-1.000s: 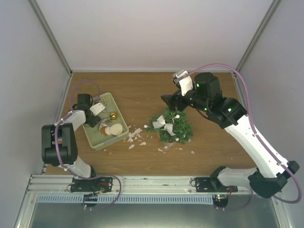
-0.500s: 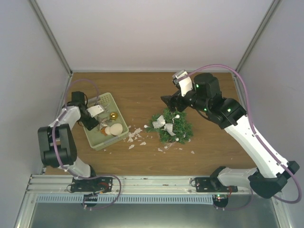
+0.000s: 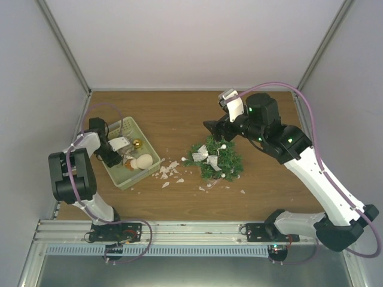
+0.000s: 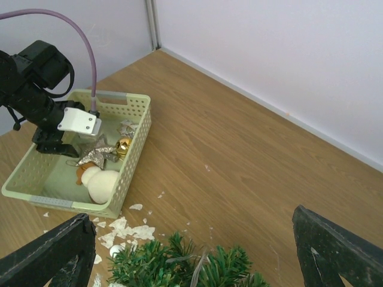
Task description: Decorate the small christmas tree
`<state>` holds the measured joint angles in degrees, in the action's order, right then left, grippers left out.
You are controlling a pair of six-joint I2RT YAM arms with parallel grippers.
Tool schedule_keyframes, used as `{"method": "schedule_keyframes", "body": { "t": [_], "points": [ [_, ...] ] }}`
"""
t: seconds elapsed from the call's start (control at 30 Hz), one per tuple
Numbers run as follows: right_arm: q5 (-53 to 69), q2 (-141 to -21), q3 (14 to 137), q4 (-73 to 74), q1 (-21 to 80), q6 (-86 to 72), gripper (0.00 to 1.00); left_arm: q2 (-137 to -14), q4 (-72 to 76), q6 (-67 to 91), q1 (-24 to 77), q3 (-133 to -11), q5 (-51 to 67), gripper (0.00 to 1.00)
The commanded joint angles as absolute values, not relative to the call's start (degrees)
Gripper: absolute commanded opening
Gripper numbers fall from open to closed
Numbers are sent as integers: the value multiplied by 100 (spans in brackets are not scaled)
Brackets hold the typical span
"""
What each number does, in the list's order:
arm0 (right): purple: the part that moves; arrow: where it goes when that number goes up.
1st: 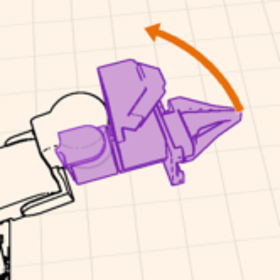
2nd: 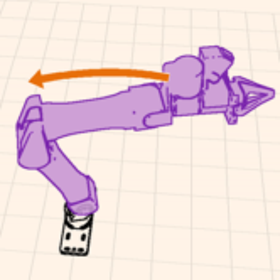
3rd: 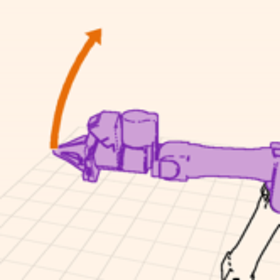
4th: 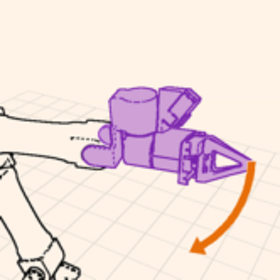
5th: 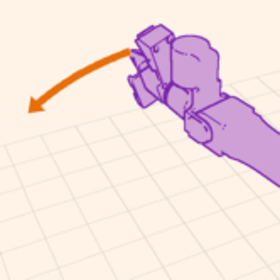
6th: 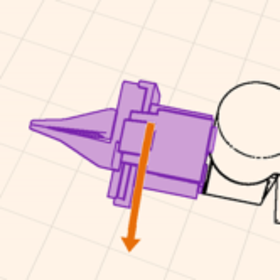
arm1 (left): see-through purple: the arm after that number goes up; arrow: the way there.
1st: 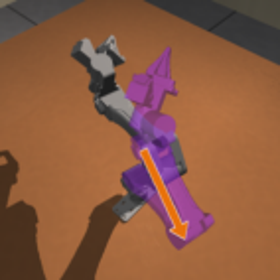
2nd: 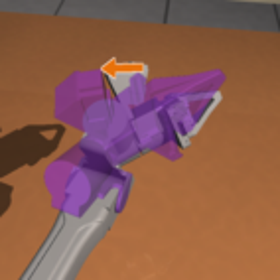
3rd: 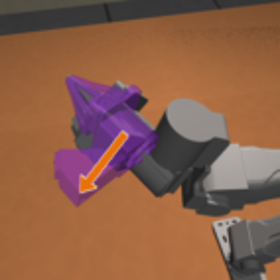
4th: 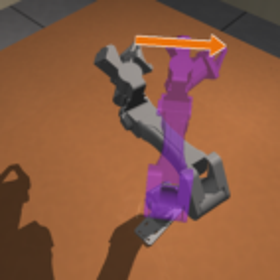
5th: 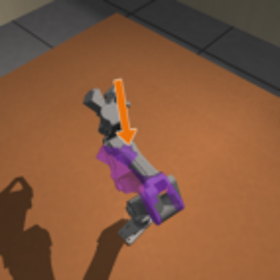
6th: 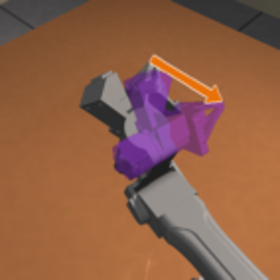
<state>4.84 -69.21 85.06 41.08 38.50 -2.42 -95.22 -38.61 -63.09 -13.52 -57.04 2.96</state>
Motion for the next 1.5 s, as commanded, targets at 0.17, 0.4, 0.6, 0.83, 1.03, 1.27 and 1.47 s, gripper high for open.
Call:
{"method": "schedule_keyframes", "body": {
  "t": [0.17,0.4,0.6,0.83,1.03,1.27,1.47],
  "points": [
    [439,-6831,8444,3947,3800,-318,89,-9705,-3759,-6269,-1415,-5739,361,56],
    [435,-6823,8433,3931,3797,-321,90,-9763,-3700,-6158,-1424,-5796,446,44],
    [426,-6818,8388,3908,3797,-325,90,-9642,-3737,-6124,-1424,-5828,509,29],
    [415,-6804,8406,3916,3796,-319,90,-9608,-3869,-6087,-1424,-5913,636,20],
    [401,-6786,8394,3933,3797,-325,90,-9436,-4001,-6054,-1432,-6032,772,17],
    [407,-6785,8408,3915,3797,-326,90,-9185,-4233,-6041,-1441,-6210,883,8],
    [430,-6787,8395,3903,3800,-334,90,-8936,-4445,-6066,-1446,-6296,951,0]
  ]
}}
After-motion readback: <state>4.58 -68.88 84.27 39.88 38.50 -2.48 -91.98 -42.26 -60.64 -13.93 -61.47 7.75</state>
